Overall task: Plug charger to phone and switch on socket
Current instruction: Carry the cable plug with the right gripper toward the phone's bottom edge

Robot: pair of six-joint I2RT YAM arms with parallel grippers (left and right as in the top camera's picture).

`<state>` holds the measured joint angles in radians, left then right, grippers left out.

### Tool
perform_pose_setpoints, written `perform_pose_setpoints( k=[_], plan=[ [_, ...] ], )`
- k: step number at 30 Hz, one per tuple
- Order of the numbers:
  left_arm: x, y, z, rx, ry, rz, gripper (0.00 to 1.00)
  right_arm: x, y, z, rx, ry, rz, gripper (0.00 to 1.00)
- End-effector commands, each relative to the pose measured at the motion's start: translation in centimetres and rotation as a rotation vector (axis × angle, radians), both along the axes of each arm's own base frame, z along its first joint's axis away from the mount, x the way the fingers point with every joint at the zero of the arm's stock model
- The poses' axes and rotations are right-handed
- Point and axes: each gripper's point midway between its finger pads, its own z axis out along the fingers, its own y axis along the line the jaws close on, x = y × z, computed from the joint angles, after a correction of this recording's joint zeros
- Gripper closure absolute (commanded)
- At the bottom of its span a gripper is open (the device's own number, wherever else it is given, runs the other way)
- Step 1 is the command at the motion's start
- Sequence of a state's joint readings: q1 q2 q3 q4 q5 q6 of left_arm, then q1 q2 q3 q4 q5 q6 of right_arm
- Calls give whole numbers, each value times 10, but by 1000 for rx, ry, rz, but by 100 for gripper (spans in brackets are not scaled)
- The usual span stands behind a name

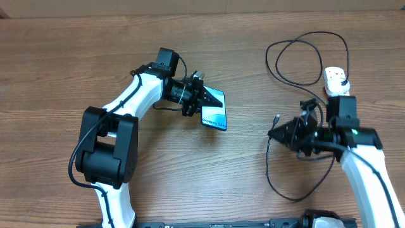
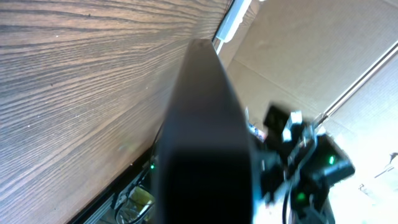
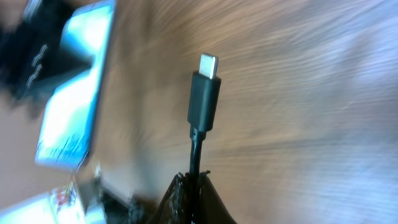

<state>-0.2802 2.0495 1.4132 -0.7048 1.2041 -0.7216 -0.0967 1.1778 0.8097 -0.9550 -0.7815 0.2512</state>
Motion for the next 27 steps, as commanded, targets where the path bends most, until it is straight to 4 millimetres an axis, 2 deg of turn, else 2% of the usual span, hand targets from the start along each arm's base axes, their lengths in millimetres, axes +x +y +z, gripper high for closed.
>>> perform_pose_setpoints(
  k=[1,3,6,11,15,21,27],
  plan=[
    [-2,-3,16,-61,-37,-23,96,-26,21,38,108,-182,175,96],
    [-2,-3,16,-59,-38,-23,96,-43,25,47,117,-206,205,96],
    [-1,-3,15,-54,-40,-22,96,-58,28,58,135,-230,220,96],
    [-1,-3,14,-52,-40,-21,96,-84,48,88,243,-388,353,96],
    [-1,-3,14,-52,-40,-21,96,-95,57,89,251,-393,417,96],
    [-1,-3,15,-54,-45,-23,96,-102,75,92,274,-431,524,96],
    [4,-5,16,-69,-100,-27,96,-88,88,90,281,-365,506,96]
  ],
)
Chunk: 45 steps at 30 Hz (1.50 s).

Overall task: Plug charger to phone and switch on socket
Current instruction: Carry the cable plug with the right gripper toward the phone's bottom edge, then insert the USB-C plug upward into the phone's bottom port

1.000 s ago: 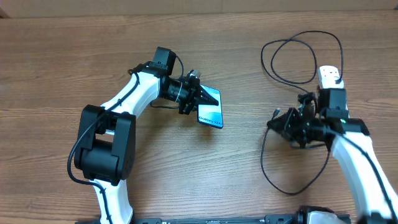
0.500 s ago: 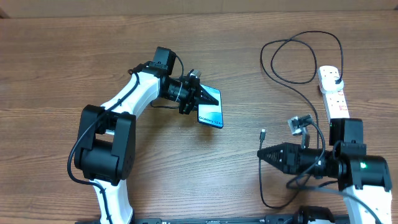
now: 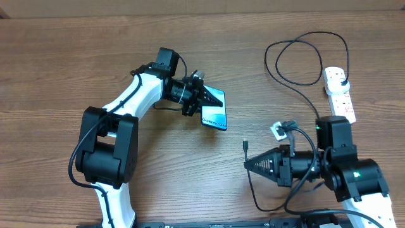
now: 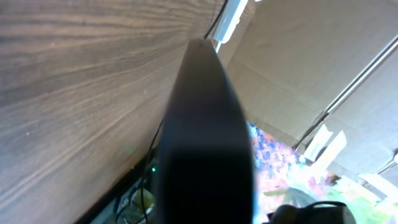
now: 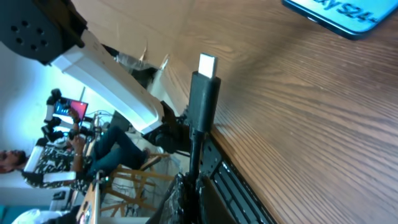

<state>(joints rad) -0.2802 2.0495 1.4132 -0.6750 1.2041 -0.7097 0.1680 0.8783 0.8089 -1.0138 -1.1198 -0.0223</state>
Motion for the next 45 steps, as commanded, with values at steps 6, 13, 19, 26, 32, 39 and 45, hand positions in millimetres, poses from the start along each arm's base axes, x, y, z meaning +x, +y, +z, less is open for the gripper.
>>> perform_pose_setpoints(
  k=[6,13,19,26,32,39,45],
  plan=[
    [15,-8,21,-89,-161,-19,96,18,29,-13,-2,183,16,96],
    [21,-11,26,-103,-142,2,96,32,40,-56,-129,431,-75,96],
    [24,-11,28,-109,-166,1,96,35,43,-57,-113,511,-93,96],
    [25,-15,29,-107,-151,9,96,46,48,-47,-66,536,-123,96],
    [23,-28,34,-119,-147,-3,96,53,51,-41,-40,506,-130,96],
    [20,-41,47,-180,-181,-41,96,54,51,-41,-36,514,-136,96],
    [14,-40,58,-244,-184,-81,96,57,50,-43,-50,506,-156,96]
  ],
)
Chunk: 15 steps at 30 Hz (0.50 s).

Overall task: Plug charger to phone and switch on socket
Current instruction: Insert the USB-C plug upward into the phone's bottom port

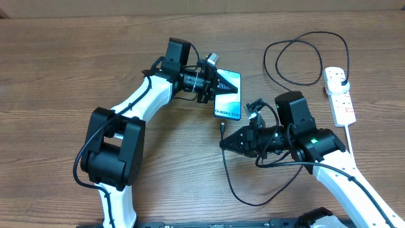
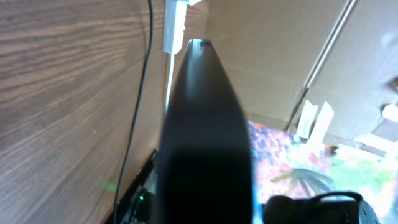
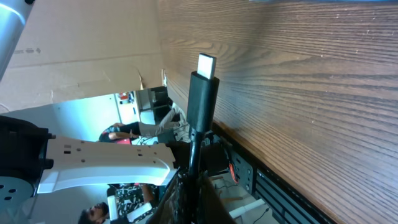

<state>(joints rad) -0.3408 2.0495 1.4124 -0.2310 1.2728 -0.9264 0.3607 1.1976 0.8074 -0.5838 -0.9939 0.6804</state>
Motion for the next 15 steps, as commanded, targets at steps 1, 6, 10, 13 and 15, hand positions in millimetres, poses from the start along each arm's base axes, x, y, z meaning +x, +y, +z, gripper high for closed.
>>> perform_pose_setpoints(
  k=[1,6,10,13,15],
  plan=[
    [-11,0,23,-86,7,-68,96,0,0,1,-3,-11,-4,96],
    [-11,0,26,-106,-46,-83,96,6,-2,-5,-37,-30,-30,96],
    [-13,0,28,-128,-102,-103,96,14,-7,-13,-95,-90,-51,96],
    [-13,0,28,-133,-131,-108,96,16,-8,-15,-110,-128,-45,96],
    [-13,0,28,-134,-135,-108,96,18,-10,-16,-122,-133,-54,96]
  ],
)
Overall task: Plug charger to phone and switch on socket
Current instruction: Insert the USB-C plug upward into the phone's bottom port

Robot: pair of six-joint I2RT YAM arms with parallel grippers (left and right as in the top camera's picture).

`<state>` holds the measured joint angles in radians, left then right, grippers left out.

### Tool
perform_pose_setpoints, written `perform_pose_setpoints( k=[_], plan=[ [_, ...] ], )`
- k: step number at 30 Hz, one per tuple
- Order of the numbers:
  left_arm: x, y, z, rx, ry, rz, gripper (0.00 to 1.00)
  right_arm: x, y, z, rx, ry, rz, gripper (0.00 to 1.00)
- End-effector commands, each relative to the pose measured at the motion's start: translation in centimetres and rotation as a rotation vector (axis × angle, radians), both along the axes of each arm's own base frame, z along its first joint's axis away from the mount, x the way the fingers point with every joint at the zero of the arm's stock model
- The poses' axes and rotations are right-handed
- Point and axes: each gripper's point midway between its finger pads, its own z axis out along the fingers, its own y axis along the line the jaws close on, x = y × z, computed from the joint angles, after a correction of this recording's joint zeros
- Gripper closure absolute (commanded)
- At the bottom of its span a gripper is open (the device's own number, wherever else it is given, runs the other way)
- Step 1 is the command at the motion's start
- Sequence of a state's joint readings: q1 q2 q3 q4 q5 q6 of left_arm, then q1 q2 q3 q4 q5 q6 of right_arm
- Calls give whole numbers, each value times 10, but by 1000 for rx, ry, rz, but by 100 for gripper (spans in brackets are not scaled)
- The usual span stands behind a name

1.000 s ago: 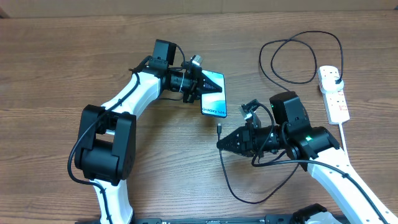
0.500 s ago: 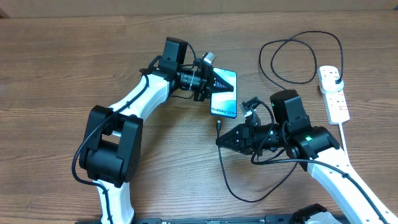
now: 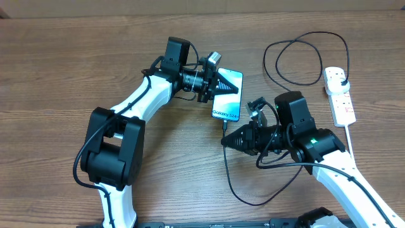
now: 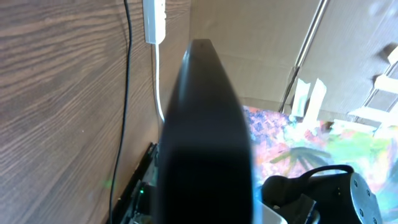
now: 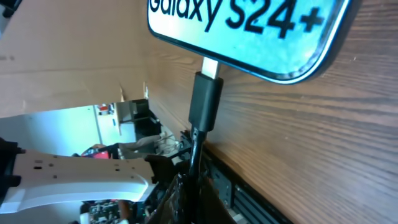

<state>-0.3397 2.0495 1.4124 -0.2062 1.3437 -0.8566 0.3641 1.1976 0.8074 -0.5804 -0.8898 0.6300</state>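
My left gripper (image 3: 212,87) is shut on the phone (image 3: 227,99), holding it tilted above the table with its blue "Galaxy S24+" screen up; in the left wrist view the phone (image 4: 205,137) shows only as a dark edge-on slab. My right gripper (image 3: 233,139) is shut on the black charger cable (image 3: 226,161) just behind the USB-C plug (image 5: 206,99). The plug's metal tip touches the lower edge of the phone (image 5: 249,31). The white socket strip (image 3: 338,95) lies at the far right, the cable's other end plugged into it.
The cable loops across the back right of the wooden table (image 3: 57,69) and curls in front of my right arm. The white strip (image 4: 154,18) and a run of cable also show in the left wrist view. Cardboard walls stand beyond the table.
The plug, then a short way below the phone, now meets the phone's lower edge. My left gripper has shifted the phone slightly toward the plug.
At first my left gripper held the phone at centre left while my right gripper held the plug near the strip. Then the right gripper was lower and nearer the middle. Later the phone was further right with the plug close beneath it; now they touch.
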Motion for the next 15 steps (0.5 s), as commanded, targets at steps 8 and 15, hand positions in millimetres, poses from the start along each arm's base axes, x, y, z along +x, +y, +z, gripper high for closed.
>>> perform_pose_setpoints(
  k=[8,15],
  plan=[
    [-7,0,17,-64,-66,-50,96,12,-7,-8,-70,-77,-41,96],
    [-8,0,17,-64,-64,-52,96,17,-6,-6,-71,-102,-50,96]
  ],
)
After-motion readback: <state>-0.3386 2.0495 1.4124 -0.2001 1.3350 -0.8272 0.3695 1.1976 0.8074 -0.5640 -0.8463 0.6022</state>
